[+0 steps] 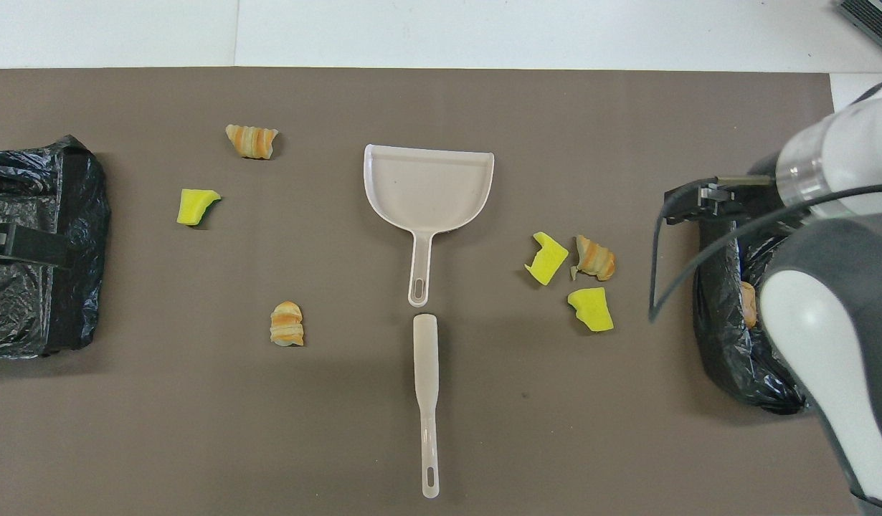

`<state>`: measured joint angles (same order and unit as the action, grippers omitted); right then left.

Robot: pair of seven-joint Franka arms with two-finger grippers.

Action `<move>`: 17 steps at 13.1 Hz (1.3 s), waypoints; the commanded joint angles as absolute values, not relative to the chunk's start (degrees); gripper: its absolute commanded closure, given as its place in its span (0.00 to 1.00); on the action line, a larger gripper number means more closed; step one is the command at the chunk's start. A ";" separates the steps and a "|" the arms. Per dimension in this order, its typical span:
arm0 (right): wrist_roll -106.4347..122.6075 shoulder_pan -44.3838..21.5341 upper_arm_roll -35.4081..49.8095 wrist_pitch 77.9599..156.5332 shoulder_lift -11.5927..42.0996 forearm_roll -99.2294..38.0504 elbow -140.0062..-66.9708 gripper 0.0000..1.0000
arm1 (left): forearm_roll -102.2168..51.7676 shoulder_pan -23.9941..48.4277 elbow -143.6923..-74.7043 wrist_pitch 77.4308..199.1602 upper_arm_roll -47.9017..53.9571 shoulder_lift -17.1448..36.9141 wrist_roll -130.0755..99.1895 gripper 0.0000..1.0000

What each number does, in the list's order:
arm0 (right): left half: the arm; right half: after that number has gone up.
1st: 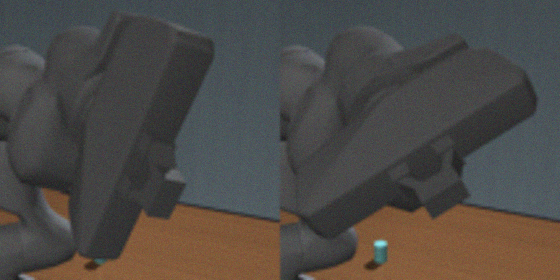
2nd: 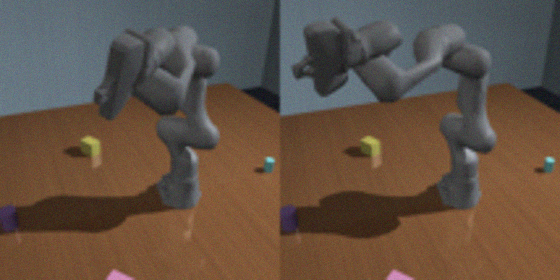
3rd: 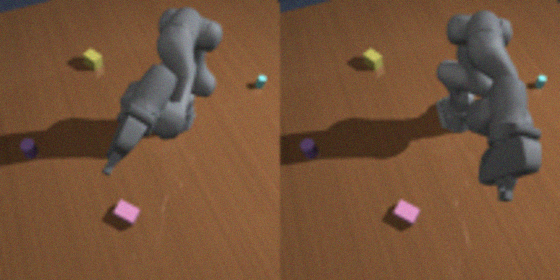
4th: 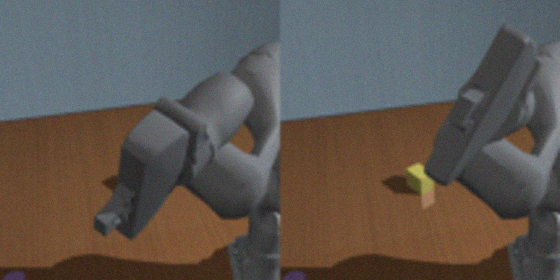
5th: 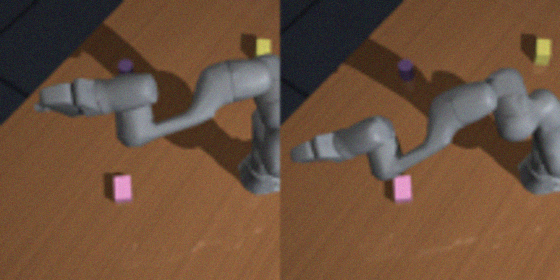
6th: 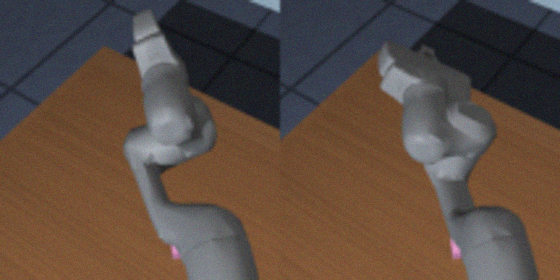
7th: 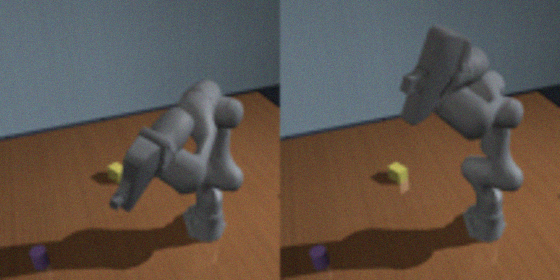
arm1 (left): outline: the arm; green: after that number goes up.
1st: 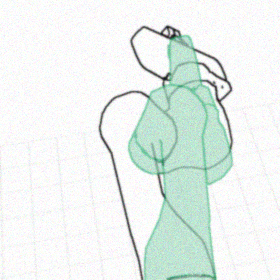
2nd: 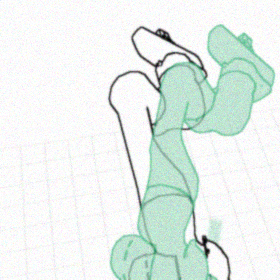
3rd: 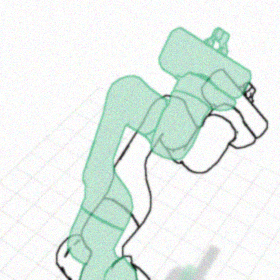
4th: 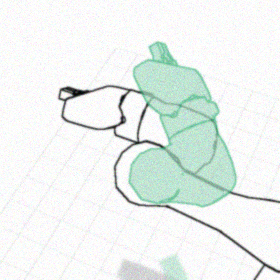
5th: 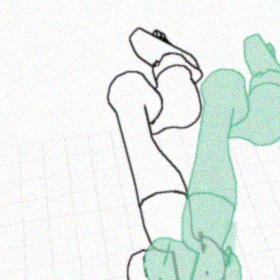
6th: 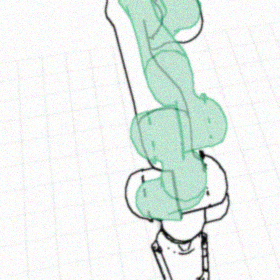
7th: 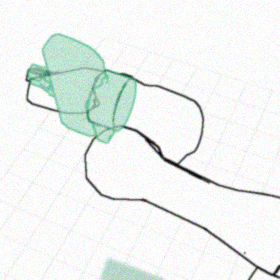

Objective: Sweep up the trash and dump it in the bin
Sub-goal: 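Grasp the dustpan handle with the right gripper while the left gripper reaches the brush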

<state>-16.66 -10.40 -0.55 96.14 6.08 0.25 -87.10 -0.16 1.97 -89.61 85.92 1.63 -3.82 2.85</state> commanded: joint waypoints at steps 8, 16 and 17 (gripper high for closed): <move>-45.75 -22.67 2.10 109.06 29.60 -3.33 -74.79 0.00 | -1.49 6.50 -110.70 99.98 2.11 -12.29 2.46 0.00; -48.69 -27.07 2.72 112.15 31.37 -8.16 -80.51 0.00 | -2.99 17.92 -132.95 114.52 2.20 -22.48 1.33 0.00; -48.52 -27.16 3.07 112.32 31.72 -10.09 -80.68 0.00 | -2.99 19.67 -135.07 116.17 2.11 -24.24 -0.25 0.00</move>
<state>-49.48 -27.68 2.30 111.37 32.67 -6.69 -78.48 -2.55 16.59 -128.07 112.53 3.07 -17.73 1.82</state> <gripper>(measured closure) 0.000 0.000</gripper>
